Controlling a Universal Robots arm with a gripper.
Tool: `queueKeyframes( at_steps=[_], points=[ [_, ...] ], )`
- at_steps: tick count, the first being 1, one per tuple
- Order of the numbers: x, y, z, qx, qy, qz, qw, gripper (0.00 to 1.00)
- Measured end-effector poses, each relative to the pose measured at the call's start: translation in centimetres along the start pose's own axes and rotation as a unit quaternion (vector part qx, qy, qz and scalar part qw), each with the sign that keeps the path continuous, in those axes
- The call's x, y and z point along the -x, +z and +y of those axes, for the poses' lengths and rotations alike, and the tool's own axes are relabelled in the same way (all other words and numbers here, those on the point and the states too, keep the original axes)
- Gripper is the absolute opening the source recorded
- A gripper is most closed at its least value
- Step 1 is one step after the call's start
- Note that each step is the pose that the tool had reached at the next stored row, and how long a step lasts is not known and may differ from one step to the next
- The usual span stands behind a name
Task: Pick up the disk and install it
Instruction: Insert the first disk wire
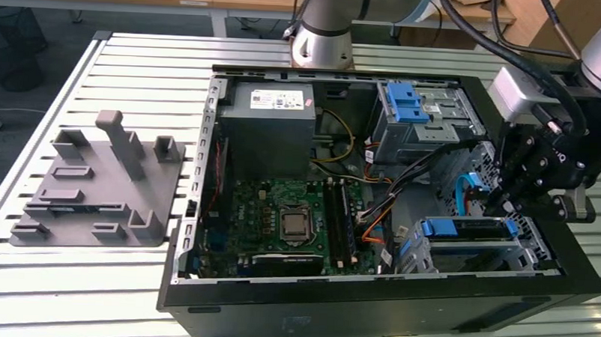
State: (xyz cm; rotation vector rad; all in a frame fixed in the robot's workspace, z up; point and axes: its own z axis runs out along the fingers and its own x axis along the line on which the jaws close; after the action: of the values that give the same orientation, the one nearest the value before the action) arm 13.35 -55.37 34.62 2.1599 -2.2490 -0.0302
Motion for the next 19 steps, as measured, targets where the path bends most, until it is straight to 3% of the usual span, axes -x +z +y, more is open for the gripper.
queueKeyframes(
  at_steps=[2, 19],
  points=[
    [-0.02, 0.19, -0.01, 0.0026, 0.0, 0.0001, 1.0, 0.17],
    [-0.27, 0.98, -0.17, 0.0027, -0.001, 0.0001, 1.0, 0.17]
  ],
)
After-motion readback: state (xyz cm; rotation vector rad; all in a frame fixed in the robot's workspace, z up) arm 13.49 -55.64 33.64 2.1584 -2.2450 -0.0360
